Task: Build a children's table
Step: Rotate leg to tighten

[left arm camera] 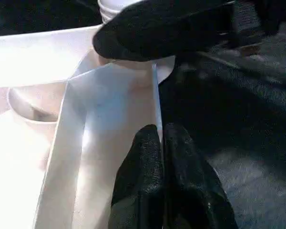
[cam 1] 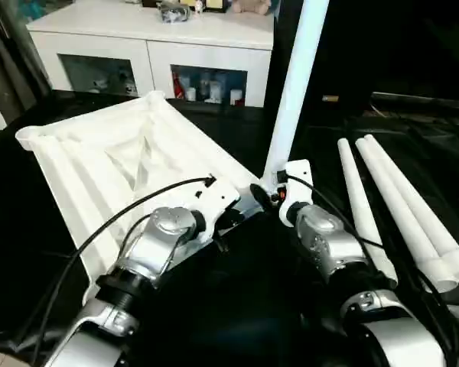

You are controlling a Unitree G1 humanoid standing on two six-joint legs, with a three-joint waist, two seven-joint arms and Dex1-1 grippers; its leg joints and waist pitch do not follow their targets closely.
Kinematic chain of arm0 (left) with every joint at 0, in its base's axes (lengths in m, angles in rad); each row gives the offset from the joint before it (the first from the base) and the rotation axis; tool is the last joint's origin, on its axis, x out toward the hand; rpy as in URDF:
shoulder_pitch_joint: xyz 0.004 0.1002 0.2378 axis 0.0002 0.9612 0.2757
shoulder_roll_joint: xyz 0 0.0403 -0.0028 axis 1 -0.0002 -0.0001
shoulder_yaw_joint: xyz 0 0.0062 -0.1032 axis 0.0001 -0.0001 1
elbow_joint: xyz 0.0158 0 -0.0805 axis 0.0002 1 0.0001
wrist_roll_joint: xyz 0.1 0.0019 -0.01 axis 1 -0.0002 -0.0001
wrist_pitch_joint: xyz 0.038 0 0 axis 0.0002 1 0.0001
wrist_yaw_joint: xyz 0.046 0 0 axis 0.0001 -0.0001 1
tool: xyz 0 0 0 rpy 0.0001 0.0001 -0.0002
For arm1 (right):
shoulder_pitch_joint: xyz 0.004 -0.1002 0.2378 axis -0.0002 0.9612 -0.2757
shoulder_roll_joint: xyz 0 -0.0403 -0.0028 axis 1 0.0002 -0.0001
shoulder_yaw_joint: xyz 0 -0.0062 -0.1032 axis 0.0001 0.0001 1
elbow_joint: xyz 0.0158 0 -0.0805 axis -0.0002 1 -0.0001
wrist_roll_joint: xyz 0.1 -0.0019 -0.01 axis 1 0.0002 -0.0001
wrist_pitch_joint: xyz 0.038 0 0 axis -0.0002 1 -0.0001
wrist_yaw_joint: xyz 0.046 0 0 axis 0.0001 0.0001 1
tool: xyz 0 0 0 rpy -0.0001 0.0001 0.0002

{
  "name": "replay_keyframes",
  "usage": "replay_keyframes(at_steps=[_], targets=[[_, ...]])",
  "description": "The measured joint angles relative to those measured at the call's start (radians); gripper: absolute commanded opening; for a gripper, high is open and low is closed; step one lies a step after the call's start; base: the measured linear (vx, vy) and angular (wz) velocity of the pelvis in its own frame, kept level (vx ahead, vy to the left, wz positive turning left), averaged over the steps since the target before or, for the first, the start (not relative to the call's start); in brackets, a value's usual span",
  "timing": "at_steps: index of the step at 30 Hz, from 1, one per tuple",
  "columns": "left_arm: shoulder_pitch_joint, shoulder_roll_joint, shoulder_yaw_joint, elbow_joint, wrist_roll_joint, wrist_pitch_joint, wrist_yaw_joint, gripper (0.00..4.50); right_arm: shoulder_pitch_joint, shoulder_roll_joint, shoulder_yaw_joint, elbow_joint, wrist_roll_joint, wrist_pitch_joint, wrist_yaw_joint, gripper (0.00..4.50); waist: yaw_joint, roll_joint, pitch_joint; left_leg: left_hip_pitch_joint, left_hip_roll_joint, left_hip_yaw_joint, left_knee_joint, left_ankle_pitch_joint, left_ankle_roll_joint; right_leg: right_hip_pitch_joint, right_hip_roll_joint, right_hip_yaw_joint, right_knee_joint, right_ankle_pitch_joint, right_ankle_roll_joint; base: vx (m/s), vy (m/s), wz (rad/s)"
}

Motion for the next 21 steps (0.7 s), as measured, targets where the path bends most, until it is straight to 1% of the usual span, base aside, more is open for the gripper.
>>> replay_keyframes(at_steps=[4,8,9,12,19,20,21], targets=[[0.029,0.055,0.0,-0.046,-0.026,-0.017,-0.088,0.0,0.052,-0.081,0.04,-0.081,0.008,0.008,0.174,3.83,0.006,0.0,0.0,-0.003,0.001,0.0,0.0,0.0,0.0,-0.001,0.0,-0.001,-0.002,-0.001,0.001,0.0,0.0,0.0],[0.05,0.108,-0.006,-0.077,-0.049,-0.046,-0.19,0.0,0.113,-0.179,0.088,-0.186,0.013,0.018,0.366,3.83,0.028,0.0,0.001,-0.006,0.001,0.001,0.001,0.0,0.002,-0.001,0.0,-0.001,-0.006,-0.001,0.001,0.0,0.0,0.0],[0.054,0.118,-0.007,-0.081,-0.053,-0.054,-0.206,0.0,0.122,-0.197,0.097,-0.208,0.018,0.018,0.402,3.83,0.031,0.001,0.001,-0.006,0.001,0.001,0.001,0.0,0.002,-0.001,0.0,-0.001,-0.007,-0.001,0.001,0.0,0.0,0.0],[0.069,0.143,-0.009,-0.095,-0.066,-0.071,-0.245,0.0,0.144,-0.241,0.111,-0.259,0.03,0.012,0.476,3.83,0.032,0.001,0.001,-0.006,0.001,0.001,0.001,0.0,0.003,-0.001,0.0,-0.001,-0.008,-0.001,0.001,0.0,0.0,0.0],[0.112,0.182,-0.009,-0.15,-0.088,-0.078,-0.305,0.0,0.181,-0.276,0.117,-0.314,0.055,0.021,0.58,3.83,0.031,0.001,0.001,-0.006,0.001,0.001,0.001,0.0,0.003,-0.001,0.0,-0.001,-0.008,-0.001,0.001,0.0,0.0,0.0],[0.114,0.186,-0.009,-0.152,-0.088,-0.078,-0.307,0.0,0.185,-0.276,0.12,-0.322,0.059,0.024,0.59,3.57,0.031,0.0,0.001,-0.006,0.001,0.001,0.001,0.0,0.003,-0.001,0.0,-0.001,-0.008,-0.001,0.001,0.0,0.0,0.0],[0.116,0.187,-0.009,-0.155,-0.088,-0.078,-0.31,0.0,0.191,-0.275,0.123,-0.332,0.065,0.026,0.601,3.49,0.031,0.0,0.001,-0.006,0.001,0.001,0.001,0.0,0.003,-0.001,0.0,-0.001,-0.008,-0.001,0.001,0.0,0.0,0.0]])
